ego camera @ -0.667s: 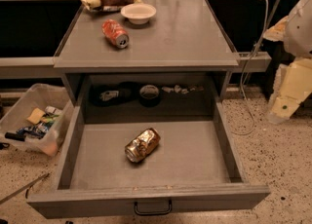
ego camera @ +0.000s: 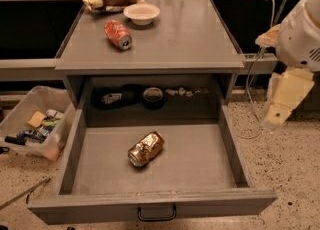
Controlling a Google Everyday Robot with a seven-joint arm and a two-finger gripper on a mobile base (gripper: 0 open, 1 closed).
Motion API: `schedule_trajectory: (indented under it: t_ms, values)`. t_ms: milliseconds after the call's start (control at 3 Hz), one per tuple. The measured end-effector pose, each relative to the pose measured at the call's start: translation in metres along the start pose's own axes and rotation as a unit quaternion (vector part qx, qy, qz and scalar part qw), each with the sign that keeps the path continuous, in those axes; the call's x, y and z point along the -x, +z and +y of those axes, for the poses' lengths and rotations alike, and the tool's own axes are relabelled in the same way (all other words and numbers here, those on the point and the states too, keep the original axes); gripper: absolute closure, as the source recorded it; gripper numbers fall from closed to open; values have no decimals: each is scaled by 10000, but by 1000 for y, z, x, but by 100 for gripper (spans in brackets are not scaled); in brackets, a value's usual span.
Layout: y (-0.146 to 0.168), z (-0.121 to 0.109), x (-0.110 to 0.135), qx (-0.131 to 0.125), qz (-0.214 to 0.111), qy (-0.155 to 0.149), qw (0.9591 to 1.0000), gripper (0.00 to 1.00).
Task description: Pick orange can from top drawer and place on counter
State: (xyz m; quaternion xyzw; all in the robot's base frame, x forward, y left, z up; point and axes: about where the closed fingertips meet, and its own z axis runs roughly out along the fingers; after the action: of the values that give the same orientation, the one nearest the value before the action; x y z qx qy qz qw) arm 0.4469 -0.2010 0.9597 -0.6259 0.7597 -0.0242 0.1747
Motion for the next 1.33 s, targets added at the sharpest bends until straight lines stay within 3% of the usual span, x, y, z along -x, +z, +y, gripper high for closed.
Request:
schedule_trajectory:
  t_ms: [333, 667, 1000, 1333]
  values:
    - [53, 4, 23, 147, -432, -374, 9983, 0]
    - [120, 13, 54, 275, -754, -791, 9936, 0]
    - [187, 20, 75, 431, -1133, -803, 9894, 0]
    - [187, 20, 75, 431, -1134, -803, 9894, 0]
